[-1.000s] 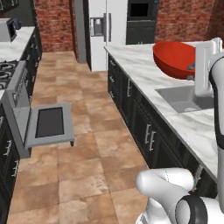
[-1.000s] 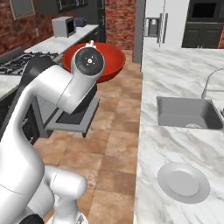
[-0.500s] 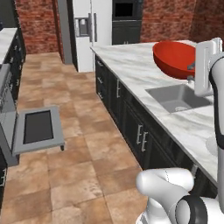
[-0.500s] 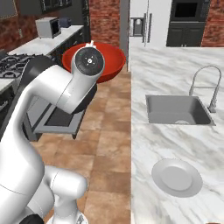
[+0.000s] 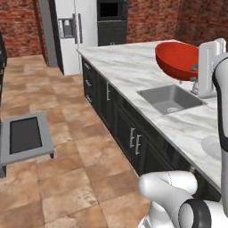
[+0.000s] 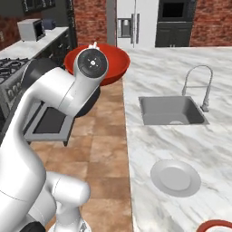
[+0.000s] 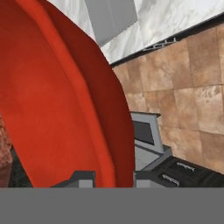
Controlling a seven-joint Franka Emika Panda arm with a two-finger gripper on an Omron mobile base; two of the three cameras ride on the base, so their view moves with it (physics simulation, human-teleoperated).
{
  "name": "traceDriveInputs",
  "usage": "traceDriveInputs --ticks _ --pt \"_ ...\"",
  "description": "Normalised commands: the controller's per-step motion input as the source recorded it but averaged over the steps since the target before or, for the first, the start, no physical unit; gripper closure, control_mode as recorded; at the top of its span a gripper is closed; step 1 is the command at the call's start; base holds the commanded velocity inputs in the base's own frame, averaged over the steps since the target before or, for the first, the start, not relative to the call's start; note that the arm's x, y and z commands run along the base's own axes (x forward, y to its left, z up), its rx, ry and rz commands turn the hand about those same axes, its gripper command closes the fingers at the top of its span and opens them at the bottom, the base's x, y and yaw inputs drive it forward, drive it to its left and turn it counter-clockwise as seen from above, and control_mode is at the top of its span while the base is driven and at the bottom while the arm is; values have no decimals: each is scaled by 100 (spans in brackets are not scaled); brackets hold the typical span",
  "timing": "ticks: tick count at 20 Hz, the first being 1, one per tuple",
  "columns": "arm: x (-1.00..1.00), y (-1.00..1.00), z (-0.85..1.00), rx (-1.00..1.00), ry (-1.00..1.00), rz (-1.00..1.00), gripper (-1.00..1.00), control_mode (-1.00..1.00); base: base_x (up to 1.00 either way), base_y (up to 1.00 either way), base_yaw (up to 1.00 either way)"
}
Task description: Move the bowls from the cabinet to the plates on the dining table.
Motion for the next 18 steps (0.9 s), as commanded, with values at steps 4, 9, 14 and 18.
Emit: traceDriveInputs --ticks 4,9,14,18 --pt "0 0 0 0 0 0 100 100 0 0 -25" --pt "0 0 0 0 0 0 100 100 0 0 -25" --pt "0 0 0 0 0 0 100 100 0 0 -25" --pt "0 0 0 0 0 0 100 100 0 0 -25"
